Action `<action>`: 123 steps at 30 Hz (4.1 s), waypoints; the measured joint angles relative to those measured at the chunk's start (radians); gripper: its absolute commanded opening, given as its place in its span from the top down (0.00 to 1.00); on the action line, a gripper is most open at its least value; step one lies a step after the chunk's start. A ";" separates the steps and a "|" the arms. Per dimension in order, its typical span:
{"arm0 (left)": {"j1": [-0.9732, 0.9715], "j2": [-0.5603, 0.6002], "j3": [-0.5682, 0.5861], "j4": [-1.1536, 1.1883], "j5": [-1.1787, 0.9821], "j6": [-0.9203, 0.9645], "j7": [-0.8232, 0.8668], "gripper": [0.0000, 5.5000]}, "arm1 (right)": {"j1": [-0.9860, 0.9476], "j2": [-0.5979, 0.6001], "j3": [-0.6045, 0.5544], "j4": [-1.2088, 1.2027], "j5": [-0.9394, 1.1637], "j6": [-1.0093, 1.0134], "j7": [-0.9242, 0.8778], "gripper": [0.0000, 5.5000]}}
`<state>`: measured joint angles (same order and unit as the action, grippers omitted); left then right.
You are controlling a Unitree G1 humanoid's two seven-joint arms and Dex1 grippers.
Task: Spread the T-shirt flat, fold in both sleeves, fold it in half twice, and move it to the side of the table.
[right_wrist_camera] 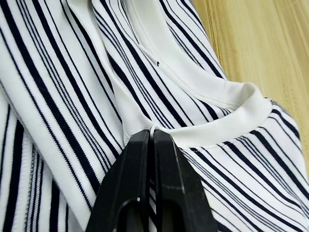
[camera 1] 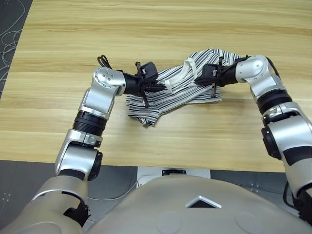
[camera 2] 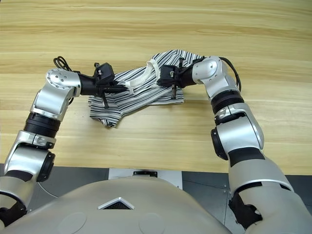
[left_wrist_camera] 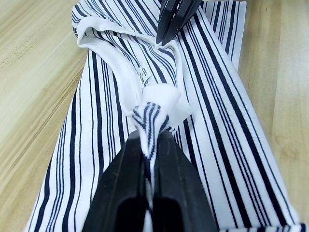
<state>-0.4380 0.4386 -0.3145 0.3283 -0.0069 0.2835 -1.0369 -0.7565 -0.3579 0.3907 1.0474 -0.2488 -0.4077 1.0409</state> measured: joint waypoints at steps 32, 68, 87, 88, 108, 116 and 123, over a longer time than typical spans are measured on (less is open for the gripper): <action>-0.006 0.088 0.004 -0.130 -0.048 -0.176 -0.088 0.98 | 0.313 -0.199 -0.065 -0.675 0.100 0.283 -0.014 0.69; -0.018 0.081 -0.004 -0.057 -0.036 -0.210 -0.087 0.98 | 0.151 -0.013 -0.023 -0.231 0.038 0.101 -0.181 0.98; 0.286 0.487 -0.049 -0.674 -0.276 -0.286 -0.523 0.98 | 0.546 -0.581 -0.044 -1.486 0.423 0.852 0.461 0.98; 0.287 0.512 -0.040 -0.707 -0.330 -0.262 -0.532 0.98 | 0.552 -0.601 -0.053 -1.511 0.453 0.885 0.473 0.98; -0.261 0.072 0.004 0.148 0.043 -0.217 0.220 0.98 | 0.152 -0.160 -0.023 -0.876 0.166 0.684 -0.187 0.98; -0.523 -0.081 -0.086 0.758 0.351 -0.528 0.713 0.98 | -0.054 -0.050 0.154 -0.388 -0.251 0.303 -0.670 0.98; -0.605 -0.164 -0.321 0.995 0.701 -0.537 1.168 0.88 | -0.172 0.094 0.321 0.012 -0.503 0.156 -0.984 0.98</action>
<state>-1.0432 0.2742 -0.6353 1.3233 0.6937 -0.2536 0.1310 -0.9286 -0.2636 0.7113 1.0593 -0.7523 -0.2518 0.0566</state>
